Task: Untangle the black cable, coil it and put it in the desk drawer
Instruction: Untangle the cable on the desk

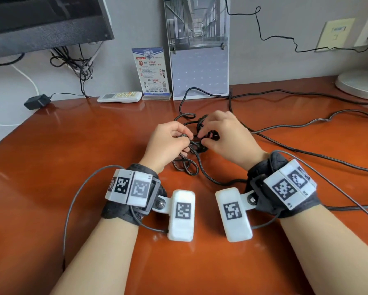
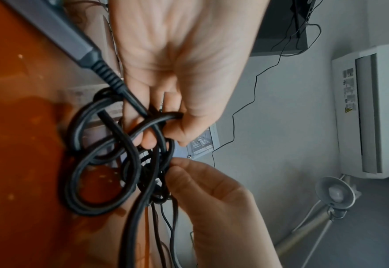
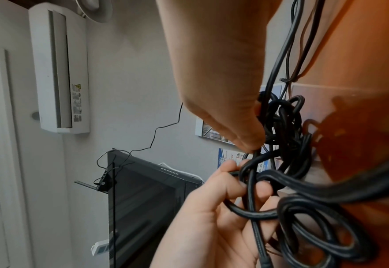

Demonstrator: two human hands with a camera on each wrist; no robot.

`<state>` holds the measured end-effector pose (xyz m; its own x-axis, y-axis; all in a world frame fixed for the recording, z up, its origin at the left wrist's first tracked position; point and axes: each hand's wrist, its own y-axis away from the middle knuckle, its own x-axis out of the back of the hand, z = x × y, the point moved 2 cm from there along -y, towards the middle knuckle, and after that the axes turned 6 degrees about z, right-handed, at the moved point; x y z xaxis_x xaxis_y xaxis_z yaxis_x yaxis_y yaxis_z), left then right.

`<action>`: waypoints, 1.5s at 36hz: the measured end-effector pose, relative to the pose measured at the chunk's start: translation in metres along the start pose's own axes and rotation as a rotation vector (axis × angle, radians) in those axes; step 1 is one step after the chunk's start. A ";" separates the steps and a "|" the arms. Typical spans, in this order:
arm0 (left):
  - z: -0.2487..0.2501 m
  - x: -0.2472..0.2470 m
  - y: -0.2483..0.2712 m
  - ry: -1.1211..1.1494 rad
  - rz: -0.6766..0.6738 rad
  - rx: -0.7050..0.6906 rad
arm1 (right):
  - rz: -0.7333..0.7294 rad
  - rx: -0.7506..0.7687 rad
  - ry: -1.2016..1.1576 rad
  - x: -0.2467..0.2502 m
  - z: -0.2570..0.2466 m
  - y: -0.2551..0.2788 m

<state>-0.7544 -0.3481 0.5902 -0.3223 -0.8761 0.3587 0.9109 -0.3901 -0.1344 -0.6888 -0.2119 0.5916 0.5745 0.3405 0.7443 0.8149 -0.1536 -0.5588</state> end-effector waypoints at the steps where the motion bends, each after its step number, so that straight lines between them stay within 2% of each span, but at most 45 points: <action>1: 0.000 -0.001 0.001 0.024 -0.008 0.014 | -0.009 -0.009 0.016 0.000 0.000 0.000; 7: 0.001 -0.001 0.002 0.062 -0.027 0.056 | -0.080 -0.127 -0.050 -0.002 0.002 -0.001; 13: 0.005 0.005 0.001 0.025 0.014 -0.013 | 0.075 -0.185 0.038 0.010 0.012 -0.001; 17: 0.004 0.002 0.001 -0.007 -0.010 -0.030 | 0.107 -0.239 0.058 0.011 0.014 -0.001; 20: 0.005 0.004 0.001 -0.033 -0.083 -0.006 | 0.158 -0.269 0.110 0.013 0.018 -0.002; 25: 0.007 0.007 0.004 0.037 -0.303 0.075 | 0.174 -0.362 0.214 0.019 0.023 0.001; 31: 0.006 0.007 0.004 -0.015 -0.324 0.039 | 0.137 -0.418 0.219 0.022 0.023 0.002; 35: 0.005 0.006 0.004 0.001 -0.347 0.030 | 0.235 -0.486 0.218 0.030 0.026 0.002; 40: 0.007 0.001 0.006 -0.004 -0.369 -0.011 | 0.246 -0.548 0.103 0.034 0.029 0.004; 42: 0.007 0.001 0.006 -0.008 -0.329 -0.041 | 0.177 -0.523 0.090 0.035 0.031 0.004; 45: 0.005 0.004 0.004 -0.011 -0.245 -0.076 | -0.002 -0.398 -0.043 0.031 0.029 0.005; 47: 0.005 0.005 0.003 -0.004 -0.212 -0.093 | -0.043 -0.315 -0.076 0.027 0.029 0.005; 52: 0.008 0.005 0.004 0.046 -0.192 -0.069 | 0.147 -0.187 0.196 0.027 0.033 0.000; 54: 0.009 0.004 0.004 0.091 -0.186 -0.043 | 0.221 -0.147 0.237 0.027 0.032 -0.001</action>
<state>-0.7499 -0.3502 0.5991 -0.5079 -0.8088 0.2963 0.8221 -0.5579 -0.1137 -0.6766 -0.1728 0.6004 0.7260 0.0618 0.6850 0.6612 -0.3369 -0.6703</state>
